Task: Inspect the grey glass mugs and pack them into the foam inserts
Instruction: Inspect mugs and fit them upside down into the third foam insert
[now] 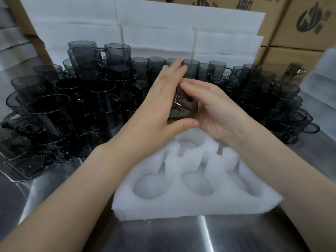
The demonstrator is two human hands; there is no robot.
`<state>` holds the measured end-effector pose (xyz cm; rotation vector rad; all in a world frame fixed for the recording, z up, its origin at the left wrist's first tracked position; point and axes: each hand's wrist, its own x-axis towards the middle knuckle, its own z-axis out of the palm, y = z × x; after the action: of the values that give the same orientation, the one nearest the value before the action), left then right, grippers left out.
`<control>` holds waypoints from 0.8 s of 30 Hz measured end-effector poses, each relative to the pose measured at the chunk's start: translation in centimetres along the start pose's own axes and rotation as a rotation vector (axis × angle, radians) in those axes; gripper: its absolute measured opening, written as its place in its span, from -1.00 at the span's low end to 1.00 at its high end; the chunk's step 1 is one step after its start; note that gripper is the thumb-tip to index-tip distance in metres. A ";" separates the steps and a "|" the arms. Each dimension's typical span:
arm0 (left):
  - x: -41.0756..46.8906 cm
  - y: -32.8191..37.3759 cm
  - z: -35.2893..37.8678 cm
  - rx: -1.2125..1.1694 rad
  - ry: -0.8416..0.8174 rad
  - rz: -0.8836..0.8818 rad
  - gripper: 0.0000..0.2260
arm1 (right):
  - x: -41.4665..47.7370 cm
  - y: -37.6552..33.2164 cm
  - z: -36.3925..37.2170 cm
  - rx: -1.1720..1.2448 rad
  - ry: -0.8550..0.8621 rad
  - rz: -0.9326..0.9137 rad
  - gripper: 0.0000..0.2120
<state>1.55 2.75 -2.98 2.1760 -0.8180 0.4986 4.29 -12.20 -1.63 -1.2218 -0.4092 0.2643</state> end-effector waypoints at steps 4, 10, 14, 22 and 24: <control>0.1 0.3 0.2 0.157 -0.075 0.123 -0.21 | 0.4 0.3 0.0 0.015 0.091 0.004 -0.84; 0.2 1.1 -0.2 0.177 -0.106 0.199 -0.37 | 0.8 0.2 0.0 0.085 0.064 0.140 -0.77; 0.2 1.6 0.1 0.241 -0.126 0.284 -0.43 | 0.5 0.4 -0.2 0.199 0.011 0.142 -0.62; 0.1 0.4 0.2 0.155 -0.046 0.176 -0.28 | 0.3 0.1 -0.6 0.232 -0.135 0.154 -0.69; 0.0 0.3 0.3 0.109 -0.015 0.162 -0.29 | 0.1 -0.1 -0.6 0.224 -0.171 0.149 -0.67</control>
<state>1.36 2.36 -3.05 2.2254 -1.0018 0.6208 4.64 -12.70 -1.69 -1.0138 -0.4245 0.5317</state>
